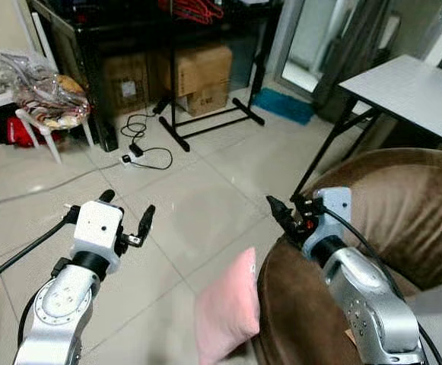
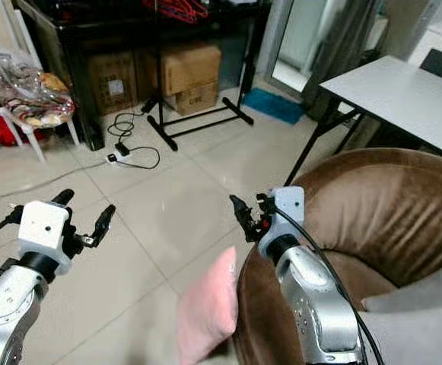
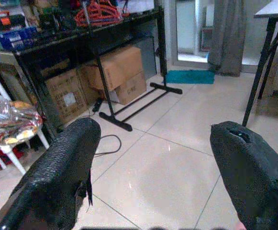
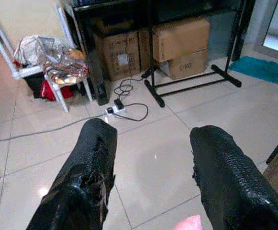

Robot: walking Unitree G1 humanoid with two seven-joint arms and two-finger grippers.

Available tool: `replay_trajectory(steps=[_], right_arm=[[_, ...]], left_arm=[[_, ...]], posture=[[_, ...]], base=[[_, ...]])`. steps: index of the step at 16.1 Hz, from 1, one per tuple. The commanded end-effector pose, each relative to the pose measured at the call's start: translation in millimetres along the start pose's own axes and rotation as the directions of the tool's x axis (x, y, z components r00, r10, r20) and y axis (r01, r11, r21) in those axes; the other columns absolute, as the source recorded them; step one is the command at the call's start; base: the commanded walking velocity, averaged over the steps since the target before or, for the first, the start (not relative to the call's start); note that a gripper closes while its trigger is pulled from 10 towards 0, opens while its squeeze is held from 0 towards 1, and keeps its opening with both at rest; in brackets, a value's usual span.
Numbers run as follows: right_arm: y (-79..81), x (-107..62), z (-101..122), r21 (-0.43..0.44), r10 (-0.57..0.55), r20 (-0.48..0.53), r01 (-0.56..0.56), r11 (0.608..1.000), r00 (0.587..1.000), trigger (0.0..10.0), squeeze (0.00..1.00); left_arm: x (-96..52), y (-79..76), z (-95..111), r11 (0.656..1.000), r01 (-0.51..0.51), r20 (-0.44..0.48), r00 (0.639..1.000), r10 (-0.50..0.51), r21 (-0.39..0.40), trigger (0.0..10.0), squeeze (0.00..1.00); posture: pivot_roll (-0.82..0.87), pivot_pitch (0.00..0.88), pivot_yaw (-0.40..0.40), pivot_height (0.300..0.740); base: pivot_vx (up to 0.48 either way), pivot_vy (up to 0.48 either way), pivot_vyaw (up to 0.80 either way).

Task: Move the pillow to the sofa from floor

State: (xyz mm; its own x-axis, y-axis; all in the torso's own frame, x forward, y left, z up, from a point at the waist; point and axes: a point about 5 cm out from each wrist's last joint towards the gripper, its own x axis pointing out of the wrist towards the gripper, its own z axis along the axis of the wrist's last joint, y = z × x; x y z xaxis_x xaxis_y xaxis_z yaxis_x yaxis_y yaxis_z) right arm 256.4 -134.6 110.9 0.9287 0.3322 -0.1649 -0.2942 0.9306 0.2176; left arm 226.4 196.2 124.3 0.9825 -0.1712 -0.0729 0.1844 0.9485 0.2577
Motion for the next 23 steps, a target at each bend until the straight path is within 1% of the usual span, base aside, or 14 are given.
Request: replay_trajectory(steps=[1,6,8,9,11,13,14,15,18,20,23], right_arm=[[-6.1,-2.8,-4,0.004,-0.03,-0.005,0.03,1.0,1.0,10.0,0.0],[-2.8,-2.2,-3,-0.021,-0.002,-0.005,0.002,1.0,1.0,10.0,0.0],[-1.8,-1.8,-2,-0.035,0.012,-0.005,-0.012,0.999,1.0,10.0,0.0],[-1.7,-1.7,-3,-0.049,0.014,-0.013,-0.015,0.999,1.0,10.0,0.0],[-2.6,-1.2,-5,-0.063,0.005,-0.031,-0.007,0.998,1.0,10.0,0.0],[-10.3,-1.6,-10,-0.074,-0.045,-0.065,0.04,0.996,0.997,10.0,0.0],[-11.2,-2.2,-11,-0.094,-0.043,-0.075,0.036,0.995,0.996,10.0,0.0],[-9.6,-3.5,-13,-0.141,-0.019,-0.093,0.005,0.99,0.995,10.0,0.0],[-5.7,-4.4,-15,-0.149,0.008,-0.108,-0.024,0.989,0.994,10.0,0.0],[-5.1,-3.2,-15,-0.149,0.004,-0.106,-0.019,0.989,0.994,10.0,0.0],[-5.7,-3.7,-16,-0.137,-0.032,-0.087,0.02,0.99,0.996,10.0,0.0]], left_arm=[[-0.2,-0.3,-1,1.0,-0.006,0.0,1.0,0.006,0.009,10.0,0.0],[0.6,-1.5,-1,1.0,-0.004,0.002,1.0,0.004,0.009,10.0,0.0],[0.2,-1.5,-1,1.0,-0.014,0.001,1.0,0.014,-0.002,10.0,0.0],[-0.1,-1.6,-2,1.0,-0.022,0.001,1.0,0.022,-0.016,10.0,0.0],[0.3,-0.8,-3,0.999,-0.029,-0.004,1.0,0.029,-0.012,10.0,0.0],[0.1,0.1,-5,0.999,-0.038,0.001,0.999,0.038,-0.016,10.0,0.0],[-0.6,0.1,-5,0.999,-0.036,0.004,0.999,0.036,-0.02,10.0,0.0],[-2.3,-0.1,-6,0.999,-0.029,0.007,1.0,0.029,-0.026,10.0,0.0],[-3.5,0.3,-7,0.999,-0.028,0.01,1.0,0.028,-0.031,10.0,0.0],[-3.8,0.3,-7,0.999,-0.03,0.011,0.999,0.03,-0.038,10.0,0.0],[-3.6,1.0,-9,0.999,-0.03,0.011,0.999,0.03,-0.042,10.0,0.0]], posture=[[0.07,0.0,-0.084,0.68],[0.07,0.0,-0.085,0.635],[0.07,0.0,-0.087,0.62],[0.07,0.0,-0.089,0.605],[0.07,0.0,-0.091,0.605],[0.07,0.0,-0.091,0.605],[0.07,0.0,-0.09,0.605],[0.07,0.0,-0.09,0.605],[0.07,0.0,-0.092,0.605],[0.07,0.0,-0.095,0.605],[0.07,0.0,-0.095,0.605]], base=[[0.0,0.0,0.0],[0.0,0.0,0.0],[0.0,0.0,0.0],[0.0,0.0,0.0],[0.0,0.0,0.0],[0.0,0.0,0.0],[0.0,0.0,0.0],[0.0,0.0,0.0],[0.0,0.0,0.71],[0.12,0.0,0.74],[0.081,0.0,0.0]])
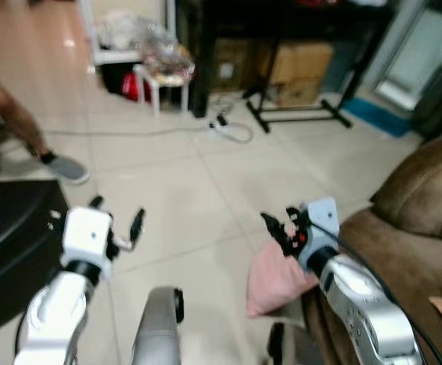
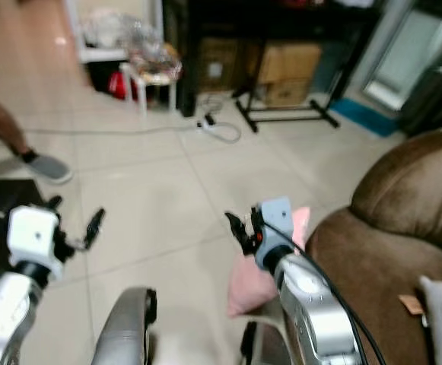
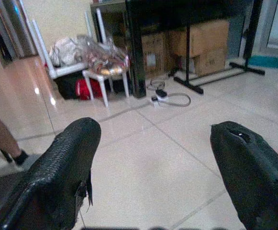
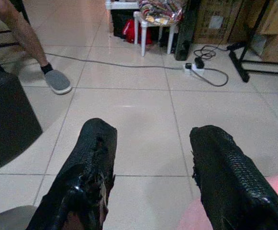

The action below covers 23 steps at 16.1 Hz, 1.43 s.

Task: Move the pillow to the sofa from floor

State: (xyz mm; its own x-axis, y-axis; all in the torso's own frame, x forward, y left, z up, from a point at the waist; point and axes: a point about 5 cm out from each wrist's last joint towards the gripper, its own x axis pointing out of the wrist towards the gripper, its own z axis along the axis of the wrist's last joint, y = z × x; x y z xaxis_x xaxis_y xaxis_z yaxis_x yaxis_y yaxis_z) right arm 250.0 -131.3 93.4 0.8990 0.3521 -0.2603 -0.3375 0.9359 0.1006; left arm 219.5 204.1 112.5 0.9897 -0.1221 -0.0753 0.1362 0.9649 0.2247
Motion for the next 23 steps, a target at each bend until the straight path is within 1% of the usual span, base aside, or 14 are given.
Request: replay_trajectory(steps=[1,3,6,8,10,13,14,16,19,21,23], right_arm=[[-9.3,-2.4,2,-0.006,-0.074,0.02,0.074,0.997,0.997,10.0,0.0],[-12.4,-2.6,2,0.004,-0.114,0.036,0.114,0.993,0.993,10.0,0.0],[-12.2,-2.8,2,0.006,-0.111,0.042,0.111,0.994,0.993,10.0,0.0],[-10.7,-2.2,2,0.014,-0.096,0.037,0.096,0.995,0.995,10.0,0.0],[-7.6,-0.4,2,-0.034,-0.06,0.036,0.061,0.998,0.998,10.0,0.0],[-2.5,-2.1,1,-0.03,0.008,0.031,-0.007,1.0,0.999,10.0,0.0],[-2.5,-2.5,0,-0.03,0.015,0.026,-0.014,0.999,1.0,10.0,0.0],[-5.1,-2.7,-2,-0.013,0.001,0.021,-0.001,1.0,1.0,10.0,0.0],[-6.4,-3.4,-6,-0.033,0.009,0.011,-0.009,0.999,1.0,10.0,0.0],[-8.5,-4.3,-7,-0.018,-0.002,0.015,0.002,1.0,1.0,10.0,0.0],[-14.6,-3.8,-9,0.037,-0.065,0.022,0.064,0.997,0.998,10.0,0.0]], left_arm=[[3.6,-1.7,4,1.0,0.018,0.025,1.0,-0.018,-0.003,10.0,0.0],[4.4,0.6,3,1.0,0.017,0.024,1.0,-0.017,0.003,10.0,0.0],[6.1,2.3,3,1.0,0.019,0.027,0.999,-0.02,0.01,10.0,0.0],[6.7,2.4,4,1.0,0.025,0.033,0.999,-0.026,0.012,10.0,0.0],[7.1,2.2,5,0.999,0.031,0.041,0.999,-0.031,0.012,10.0,0.0],[6.9,1.3,5,0.999,0.035,0.045,0.998,-0.035,0.009,10.0,0.0],[7.0,1.2,5,0.999,0.036,0.045,0.998,-0.036,0.009,10.0,0.0],[7.1,1.2,5,0.999,0.037,0.046,0.998,-0.038,0.008,10.0,0.0],[7.7,-0.4,3,0.999,0.034,0.042,0.998,-0.035,0.009,10.0,0.0],[8.1,0.0,2,1.0,0.025,0.035,0.999,-0.025,0.013,10.0,0.0],[9.6,1.8,1,1.0,0.01,0.032,0.999,-0.011,0.026,10.0,0.0]], posture=[[0.07,0.0,-0.095,0.605],[0.07,0.0,-0.091,0.605],[0.06,0.0,-0.085,0.605],[0.07,0.0,-0.085,0.605],[0.07,0.0,-0.086,0.605],[0.07,0.0,-0.089,0.605],[0.07,0.0,-0.089,0.605],[0.07,0.0,-0.087,0.605],[0.07,0.0,-0.084,0.605],[0.07,0.0,-0.081,0.595],[0.07,0.0,-0.083,0.57]], base=[[0.24,0.0,0.0],[0.242,0.0,0.0],[0.241,0.0,0.0],[0.259,0.0,0.0],[0.3,0.0,0.0],[0.314,0.0,0.8],[0.315,0.0,0.8],[0.306,0.0,0.0],[0.094,0.0,0.0],[0.0,0.0,0.0],[0.0,0.0,0.0]])
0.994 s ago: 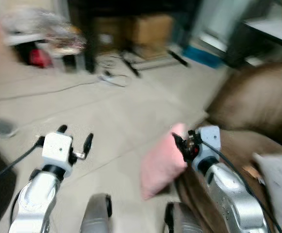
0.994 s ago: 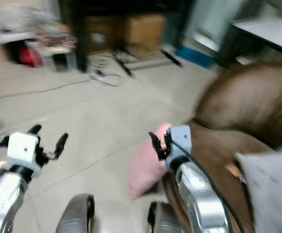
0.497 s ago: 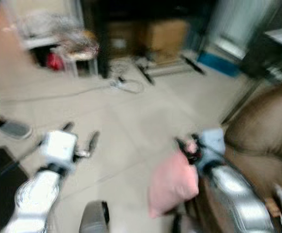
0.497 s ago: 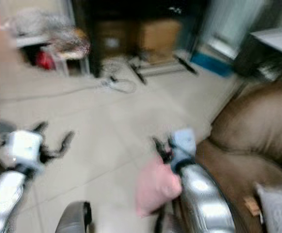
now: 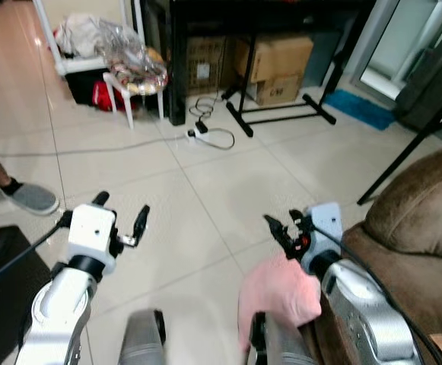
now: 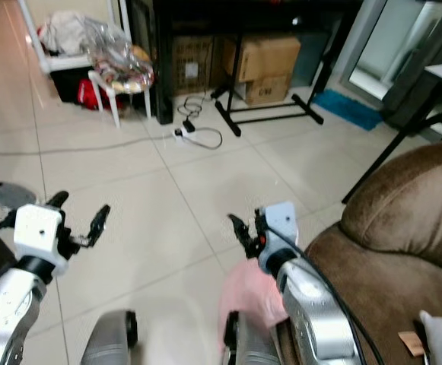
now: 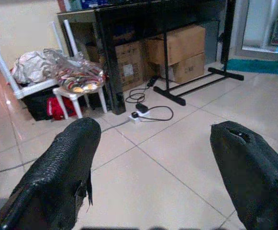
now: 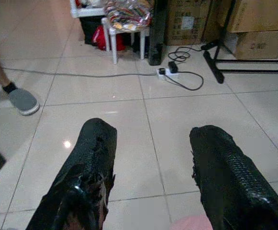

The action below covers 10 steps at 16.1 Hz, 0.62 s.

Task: Move the pillow to the sofa from floor

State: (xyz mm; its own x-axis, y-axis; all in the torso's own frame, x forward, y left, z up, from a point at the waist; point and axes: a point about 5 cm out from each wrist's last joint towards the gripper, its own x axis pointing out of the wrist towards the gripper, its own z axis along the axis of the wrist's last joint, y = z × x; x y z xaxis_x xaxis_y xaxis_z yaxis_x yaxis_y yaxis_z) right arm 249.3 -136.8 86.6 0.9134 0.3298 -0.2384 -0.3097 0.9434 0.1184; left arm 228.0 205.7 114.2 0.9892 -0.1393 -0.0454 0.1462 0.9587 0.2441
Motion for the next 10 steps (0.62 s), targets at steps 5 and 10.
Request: replay_trajectory(steps=[5,10], right_arm=[[-18.9,3.0,-9.5,0.105,-0.126,-0.02,0.128,0.986,0.992,10.0,0.0],[-16.9,4.9,-9.6,0.116,-0.127,-0.019,0.128,0.985,0.992,10.0,0.0]], left_arm=[[7.1,0.9,-1.9,0.999,-0.03,0.002,1.0,0.03,0.028,10.0,0.0],[7.6,2.3,-2.5,0.999,-0.05,0.004,0.999,0.05,0.018,10.0,0.0]], posture=[[0.06,0.0,-0.08,0.525],[0.07,0.0,-0.081,0.495]], base=[[0.0,0.0,0.0],[0.0,0.0,0.0]])
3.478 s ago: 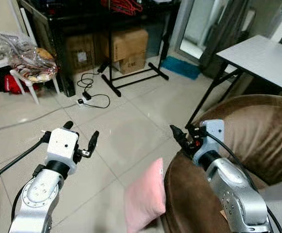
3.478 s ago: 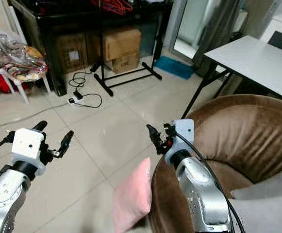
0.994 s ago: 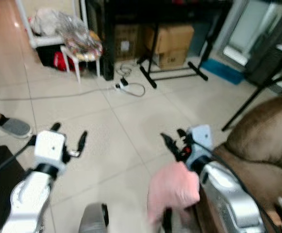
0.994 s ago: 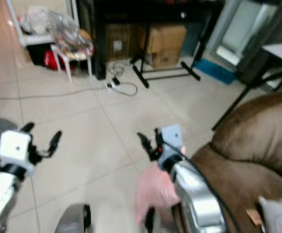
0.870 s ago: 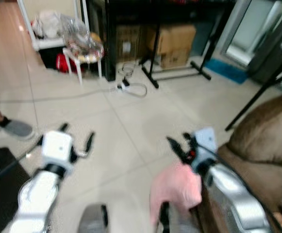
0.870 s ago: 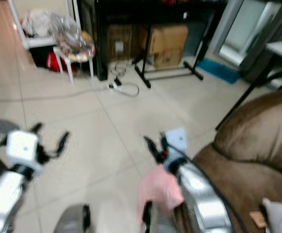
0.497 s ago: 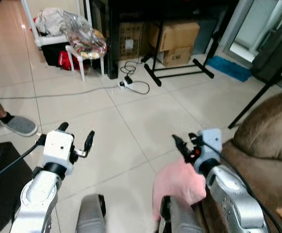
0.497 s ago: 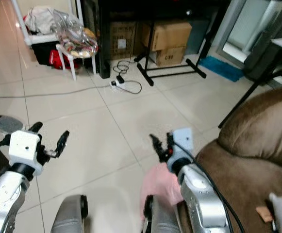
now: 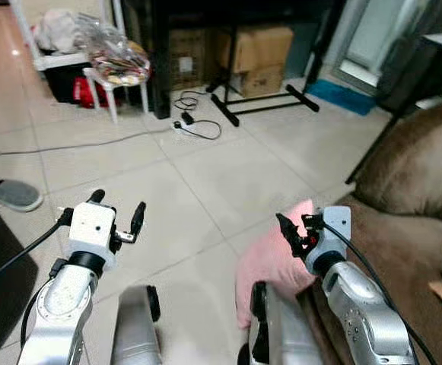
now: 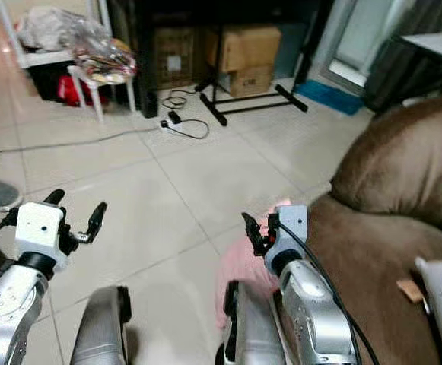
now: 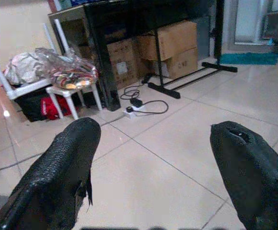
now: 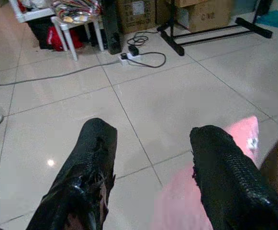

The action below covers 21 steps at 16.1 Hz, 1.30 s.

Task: Move the pillow to the sofa from floor

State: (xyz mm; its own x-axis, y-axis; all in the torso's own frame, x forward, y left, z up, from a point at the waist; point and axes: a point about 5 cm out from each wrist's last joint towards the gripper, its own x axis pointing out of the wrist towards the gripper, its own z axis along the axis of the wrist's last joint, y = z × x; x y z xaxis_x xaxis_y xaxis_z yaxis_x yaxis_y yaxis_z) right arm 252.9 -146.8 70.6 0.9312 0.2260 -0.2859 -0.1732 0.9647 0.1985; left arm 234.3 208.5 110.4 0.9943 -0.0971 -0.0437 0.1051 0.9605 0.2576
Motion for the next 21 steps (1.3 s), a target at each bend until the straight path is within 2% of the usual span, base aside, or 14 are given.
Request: replay_trajectory(steps=[1,3,5,8,10,14,16,21], right_arm=[[-3.0,2.1,5,-0.008,-0.007,0.019,0.007,1.0,1.0,10.0,0.0],[-0.2,2.2,4,-0.065,0.027,-0.004,-0.027,0.998,1.0,10.0,0.0],[0.4,2.0,6,-0.071,0.042,0.001,-0.041,0.997,0.999,10.0,0.0],[4.0,2.4,5,-0.128,0.087,-0.019,-0.088,0.988,0.996,10.0,0.0],[3.7,2.6,6,-0.124,0.084,-0.018,-0.085,0.989,0.996,10.0,0.0],[-0.5,3.0,6,-0.105,0.059,-0.015,-0.06,0.993,0.998,10.0,0.0],[-14.5,2.6,7,-0.117,0.019,-0.021,-0.022,0.993,1.0,10.0,0.0],[-26.0,12.0,11,-0.033,-0.074,-0.015,0.073,0.997,0.997,10.0,0.0]], left_arm=[[2.0,-0.1,2,1.0,-0.012,0.015,1.0,0.012,0.002,10.0,0.0],[1.6,-1.4,3,1.0,0.009,0.022,1.0,-0.009,-0.003,10.0,0.0],[0.2,-2.8,3,0.999,0.028,0.03,0.999,-0.028,-0.017,10.0,0.0],[-0.9,-3.6,4,0.999,0.037,0.038,0.999,-0.036,-0.023,10.0,0.0],[-1.2,-3.6,4,0.999,0.038,0.039,0.999,-0.037,-0.024,10.0,0.0],[-1.3,-3.9,4,0.999,0.03,0.037,0.999,-0.029,-0.025,10.0,0.0],[-0.5,-5.0,3,0.999,0.03,0.03,0.999,-0.03,-0.019,10.0,0.0],[6.0,-7.1,-3,0.998,0.07,-0.008,0.998,-0.07,-0.009,10.0,0.0]], posture=[[0.07,0.0,-0.081,0.485],[0.07,0.0,-0.083,0.475],[0.07,0.0,-0.083,0.475],[0.07,0.0,-0.086,0.475],[0.07,0.0,-0.088,0.475],[0.07,0.0,-0.088,0.475],[0.07,0.0,-0.086,0.475],[0.05,0.0,-0.074,0.43]], base=[[0.0,0.0,0.0],[0.0,0.0,0.0],[0.0,0.0,0.0],[0.27,0.0,0.78],[0.281,0.0,0.8],[0.065,0.0,0.0],[0.0,0.0,0.0],[0.0,0.0,0.0]])
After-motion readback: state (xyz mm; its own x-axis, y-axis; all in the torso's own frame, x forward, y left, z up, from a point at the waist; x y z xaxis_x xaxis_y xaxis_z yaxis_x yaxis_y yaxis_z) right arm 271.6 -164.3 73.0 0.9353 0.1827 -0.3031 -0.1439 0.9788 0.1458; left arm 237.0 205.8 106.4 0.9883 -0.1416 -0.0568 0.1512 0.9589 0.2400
